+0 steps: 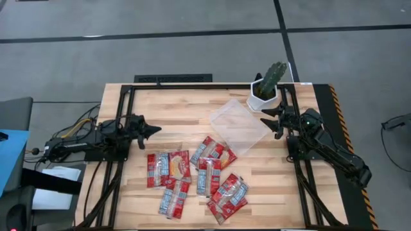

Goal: Sort popcorn bags into baskets
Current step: Put the red popcorn pack into the transparent bin

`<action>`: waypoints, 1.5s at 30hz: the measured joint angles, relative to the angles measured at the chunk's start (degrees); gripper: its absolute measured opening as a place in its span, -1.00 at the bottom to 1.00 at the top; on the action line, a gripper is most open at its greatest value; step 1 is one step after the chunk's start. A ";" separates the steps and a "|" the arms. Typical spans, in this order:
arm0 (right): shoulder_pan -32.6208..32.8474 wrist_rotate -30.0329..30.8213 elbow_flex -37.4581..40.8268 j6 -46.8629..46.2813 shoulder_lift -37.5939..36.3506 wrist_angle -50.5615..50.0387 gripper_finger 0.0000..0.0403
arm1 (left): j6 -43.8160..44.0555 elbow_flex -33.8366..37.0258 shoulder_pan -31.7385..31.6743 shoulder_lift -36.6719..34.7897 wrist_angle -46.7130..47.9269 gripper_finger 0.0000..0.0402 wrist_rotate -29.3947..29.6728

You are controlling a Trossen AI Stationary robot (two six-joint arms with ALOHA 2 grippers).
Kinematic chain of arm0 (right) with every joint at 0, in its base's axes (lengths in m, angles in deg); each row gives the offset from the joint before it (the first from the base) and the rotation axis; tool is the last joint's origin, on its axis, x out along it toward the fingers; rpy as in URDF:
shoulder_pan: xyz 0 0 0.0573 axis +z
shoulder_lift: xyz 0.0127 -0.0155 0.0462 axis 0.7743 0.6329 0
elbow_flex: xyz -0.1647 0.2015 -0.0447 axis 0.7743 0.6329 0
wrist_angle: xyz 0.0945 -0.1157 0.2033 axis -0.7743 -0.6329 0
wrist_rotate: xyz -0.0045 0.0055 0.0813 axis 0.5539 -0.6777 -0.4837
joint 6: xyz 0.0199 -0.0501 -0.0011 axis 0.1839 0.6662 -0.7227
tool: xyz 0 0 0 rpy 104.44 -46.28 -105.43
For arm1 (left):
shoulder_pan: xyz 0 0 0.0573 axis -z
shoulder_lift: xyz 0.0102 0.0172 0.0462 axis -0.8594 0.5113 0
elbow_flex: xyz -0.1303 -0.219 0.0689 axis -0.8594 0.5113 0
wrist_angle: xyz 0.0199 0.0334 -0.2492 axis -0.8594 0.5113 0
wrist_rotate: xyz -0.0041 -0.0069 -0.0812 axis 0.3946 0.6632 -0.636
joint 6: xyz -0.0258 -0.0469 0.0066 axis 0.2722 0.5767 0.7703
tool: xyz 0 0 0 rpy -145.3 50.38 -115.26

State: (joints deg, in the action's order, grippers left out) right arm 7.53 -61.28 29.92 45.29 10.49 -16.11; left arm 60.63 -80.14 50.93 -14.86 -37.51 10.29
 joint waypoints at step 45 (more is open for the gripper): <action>5.02 -2.39 -3.01 -56.48 0.12 8.15 0.29 | 43.02 0.00 -0.02 -0.02 -5.73 -1.00 21.43</action>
State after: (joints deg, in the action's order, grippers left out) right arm 12.55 -63.67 26.91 -11.18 10.60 -7.96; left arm 103.66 -80.14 50.91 -14.87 -43.24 31.71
